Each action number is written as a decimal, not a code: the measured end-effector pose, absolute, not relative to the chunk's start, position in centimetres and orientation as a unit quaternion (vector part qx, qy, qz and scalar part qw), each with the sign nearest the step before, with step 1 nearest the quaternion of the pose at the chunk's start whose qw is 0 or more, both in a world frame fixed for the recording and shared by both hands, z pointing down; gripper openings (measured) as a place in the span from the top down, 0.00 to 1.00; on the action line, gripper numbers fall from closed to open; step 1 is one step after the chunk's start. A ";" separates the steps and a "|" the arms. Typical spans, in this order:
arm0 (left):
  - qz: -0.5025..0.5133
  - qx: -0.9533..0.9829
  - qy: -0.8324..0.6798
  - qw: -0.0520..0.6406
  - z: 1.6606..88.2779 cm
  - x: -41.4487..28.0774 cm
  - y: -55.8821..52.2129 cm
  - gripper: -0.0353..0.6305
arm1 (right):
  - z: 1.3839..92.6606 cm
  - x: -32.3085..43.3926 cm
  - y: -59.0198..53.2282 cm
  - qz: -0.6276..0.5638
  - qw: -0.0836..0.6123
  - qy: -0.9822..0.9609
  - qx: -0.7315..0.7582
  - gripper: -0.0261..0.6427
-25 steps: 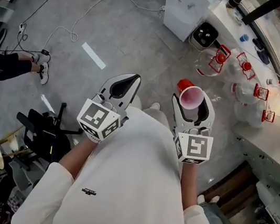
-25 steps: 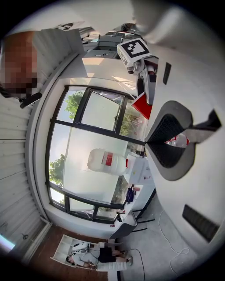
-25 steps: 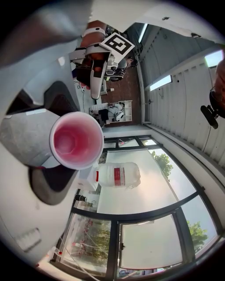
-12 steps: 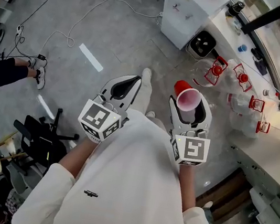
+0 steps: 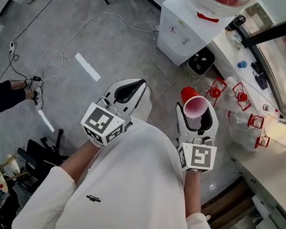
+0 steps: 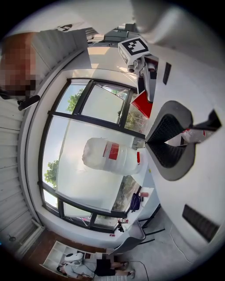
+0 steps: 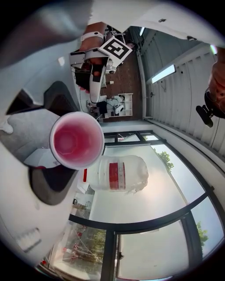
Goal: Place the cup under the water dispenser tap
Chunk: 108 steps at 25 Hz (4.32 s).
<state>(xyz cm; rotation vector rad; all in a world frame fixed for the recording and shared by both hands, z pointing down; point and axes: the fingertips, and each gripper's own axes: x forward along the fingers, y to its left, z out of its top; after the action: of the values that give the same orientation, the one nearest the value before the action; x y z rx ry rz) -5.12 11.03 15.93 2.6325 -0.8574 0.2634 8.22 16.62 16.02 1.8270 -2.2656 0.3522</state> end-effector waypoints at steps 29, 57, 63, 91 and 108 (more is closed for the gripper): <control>0.117 0.920 -0.323 0.186 18.6 -0.9 1.2 0.94 | 19.0 10.3 3.0 0.136 0.136 -0.805 0.561 0.44; 0.154 0.896 -0.351 0.225 33.7 -0.4 -3.9 0.94 | 37.5 9.7 -4.2 0.180 0.175 -0.810 0.530 0.44; 0.159 0.894 -0.347 0.236 37.4 -0.2 -4.4 0.94 | 41.9 9.3 -5.4 0.187 0.182 -0.807 0.529 0.44; 0.177 0.888 -0.342 0.251 50.2 0.6 -8.8 0.94 | 58.7 11.9 -10.1 0.244 0.214 -0.749 0.577 0.44; 0.185 0.892 -0.323 0.256 54.4 2.1 -10.1 0.94 | 65.2 15.7 -12.1 0.268 0.224 -0.680 0.645 0.44</control>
<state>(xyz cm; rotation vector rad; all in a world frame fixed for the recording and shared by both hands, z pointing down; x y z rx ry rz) 2.11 -10.12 54.41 2.4224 -0.8761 0.5016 15.66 -12.06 65.23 1.7803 -1.8773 0.7396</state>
